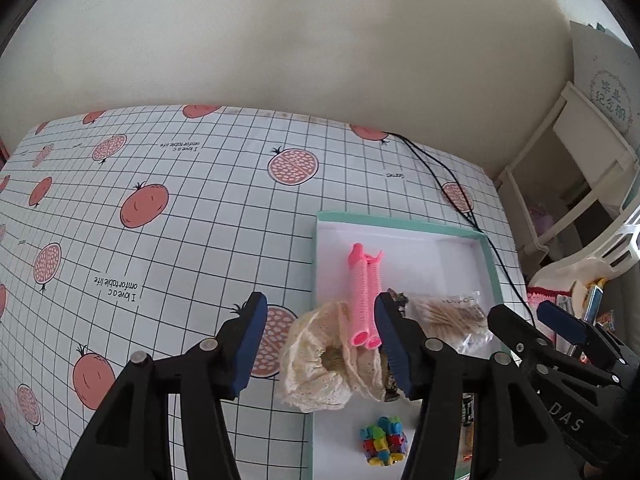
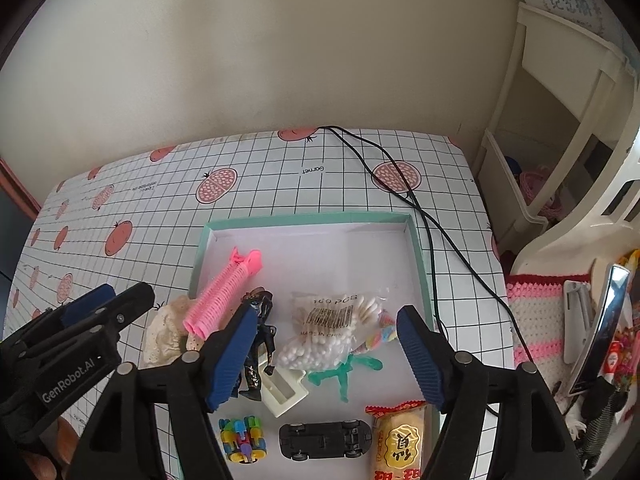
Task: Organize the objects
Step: 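Withdraw both open grippers up and back from the teal box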
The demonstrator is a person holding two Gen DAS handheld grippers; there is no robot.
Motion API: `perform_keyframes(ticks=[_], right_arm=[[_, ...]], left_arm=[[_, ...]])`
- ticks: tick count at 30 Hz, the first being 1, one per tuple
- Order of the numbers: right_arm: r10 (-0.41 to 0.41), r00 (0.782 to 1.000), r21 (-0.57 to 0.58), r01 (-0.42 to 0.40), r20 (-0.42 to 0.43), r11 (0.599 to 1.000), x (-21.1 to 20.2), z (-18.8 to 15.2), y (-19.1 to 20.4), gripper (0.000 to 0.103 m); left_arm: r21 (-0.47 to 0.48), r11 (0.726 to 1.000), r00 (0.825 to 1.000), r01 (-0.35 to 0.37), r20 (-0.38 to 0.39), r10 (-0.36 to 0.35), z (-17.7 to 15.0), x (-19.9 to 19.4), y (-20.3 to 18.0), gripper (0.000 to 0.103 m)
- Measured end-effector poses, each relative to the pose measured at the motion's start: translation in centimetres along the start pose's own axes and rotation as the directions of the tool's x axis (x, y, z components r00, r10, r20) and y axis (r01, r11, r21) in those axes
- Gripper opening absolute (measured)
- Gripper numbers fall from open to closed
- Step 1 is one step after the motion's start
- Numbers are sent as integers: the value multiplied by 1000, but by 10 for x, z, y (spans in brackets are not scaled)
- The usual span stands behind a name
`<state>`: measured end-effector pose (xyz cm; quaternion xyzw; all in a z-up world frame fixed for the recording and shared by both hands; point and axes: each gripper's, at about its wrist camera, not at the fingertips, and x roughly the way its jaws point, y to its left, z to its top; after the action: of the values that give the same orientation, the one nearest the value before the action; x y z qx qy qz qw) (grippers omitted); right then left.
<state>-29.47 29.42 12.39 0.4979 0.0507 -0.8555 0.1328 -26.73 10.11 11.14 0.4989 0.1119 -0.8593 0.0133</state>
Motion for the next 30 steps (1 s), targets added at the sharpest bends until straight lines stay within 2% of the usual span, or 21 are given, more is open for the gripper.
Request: perform_keyframes(ticks=[5, 15, 16, 18, 21, 30], right_arm=[[-7, 1000, -14, 7, 0, 1000, 3, -1, 1, 89], [-8, 1000, -27, 8, 1, 1000, 6, -2, 2, 103], [-9, 1000, -29, 9, 1, 1000, 6, -2, 2, 103], [-12, 1000, -34, 12, 3, 999, 7, -2, 3, 103], [-16, 1000, -34, 16, 5, 999, 8, -3, 3, 103], [-21, 1000, -45, 21, 8, 999, 8, -3, 6, 103]], left_arm=[[-38, 999, 999, -31, -25, 30, 0, 7, 13, 65], [-85, 992, 995, -96, -33, 93, 0, 11, 29, 70], [-88, 991, 995, -96, -30, 94, 0, 11, 30, 72], [-92, 991, 995, -99, -22, 98, 0, 10, 31, 87], [-88, 992, 995, -96, -7, 96, 0, 9, 32, 93], [-85, 990, 993, -112, 13, 113, 3, 6, 33, 94]])
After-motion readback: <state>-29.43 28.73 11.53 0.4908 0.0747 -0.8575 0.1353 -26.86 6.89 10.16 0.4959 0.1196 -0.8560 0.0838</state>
